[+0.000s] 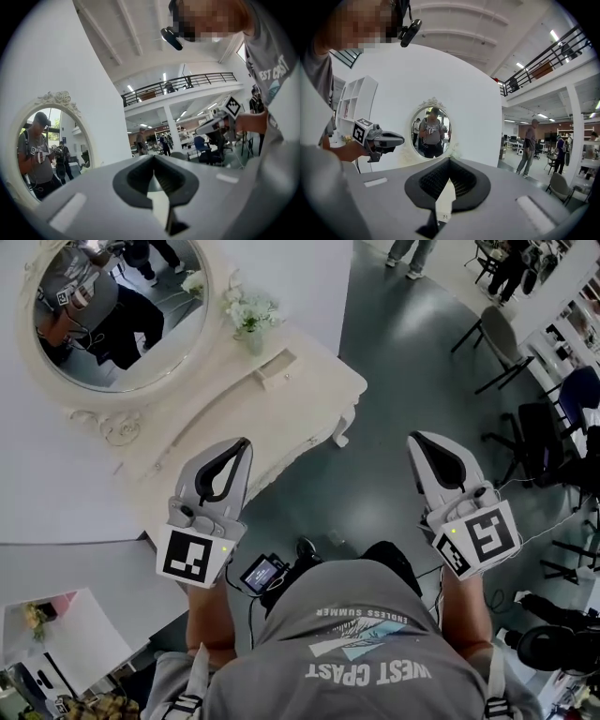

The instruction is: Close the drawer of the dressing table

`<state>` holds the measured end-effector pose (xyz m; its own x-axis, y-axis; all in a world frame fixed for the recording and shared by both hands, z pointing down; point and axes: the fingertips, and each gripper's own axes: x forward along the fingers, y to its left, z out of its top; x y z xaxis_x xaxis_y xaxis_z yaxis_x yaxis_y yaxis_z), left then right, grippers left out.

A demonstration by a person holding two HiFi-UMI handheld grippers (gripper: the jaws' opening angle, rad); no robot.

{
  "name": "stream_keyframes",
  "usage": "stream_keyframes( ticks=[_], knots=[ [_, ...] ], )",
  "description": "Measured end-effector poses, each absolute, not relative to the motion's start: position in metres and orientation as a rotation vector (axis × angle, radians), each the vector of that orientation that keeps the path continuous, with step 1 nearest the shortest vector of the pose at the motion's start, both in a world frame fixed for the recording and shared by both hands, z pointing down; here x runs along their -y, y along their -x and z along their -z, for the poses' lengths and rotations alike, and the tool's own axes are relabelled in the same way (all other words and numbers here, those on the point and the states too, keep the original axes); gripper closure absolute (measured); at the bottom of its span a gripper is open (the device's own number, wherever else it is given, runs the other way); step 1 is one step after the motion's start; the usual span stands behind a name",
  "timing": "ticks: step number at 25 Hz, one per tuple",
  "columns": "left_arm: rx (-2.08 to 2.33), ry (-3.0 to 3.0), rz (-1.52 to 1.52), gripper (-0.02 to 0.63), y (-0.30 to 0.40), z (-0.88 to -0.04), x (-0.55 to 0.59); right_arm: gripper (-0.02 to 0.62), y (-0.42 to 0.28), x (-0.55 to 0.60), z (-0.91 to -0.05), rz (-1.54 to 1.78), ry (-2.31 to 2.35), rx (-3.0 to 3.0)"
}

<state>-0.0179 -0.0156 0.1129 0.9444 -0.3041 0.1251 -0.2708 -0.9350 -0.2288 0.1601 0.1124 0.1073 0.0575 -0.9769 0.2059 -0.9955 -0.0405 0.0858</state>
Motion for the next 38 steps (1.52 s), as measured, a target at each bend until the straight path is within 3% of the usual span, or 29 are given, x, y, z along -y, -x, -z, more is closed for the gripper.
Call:
stream_keyframes(
  ticks=[14, 38],
  knots=[
    [-0.687, 2.849, 0.246, 0.603, 0.05, -0.12, 0.075, 0.594, -0.153, 0.008, -0.116, -0.072, -1.906, 2.221],
    [-0.938, 2.838, 0.466, 0.603, 0.021, -0.169, 0.145, 0.594, -0.201, 0.151, -0.196, -0.194, -1.642, 2.34]
  ],
)
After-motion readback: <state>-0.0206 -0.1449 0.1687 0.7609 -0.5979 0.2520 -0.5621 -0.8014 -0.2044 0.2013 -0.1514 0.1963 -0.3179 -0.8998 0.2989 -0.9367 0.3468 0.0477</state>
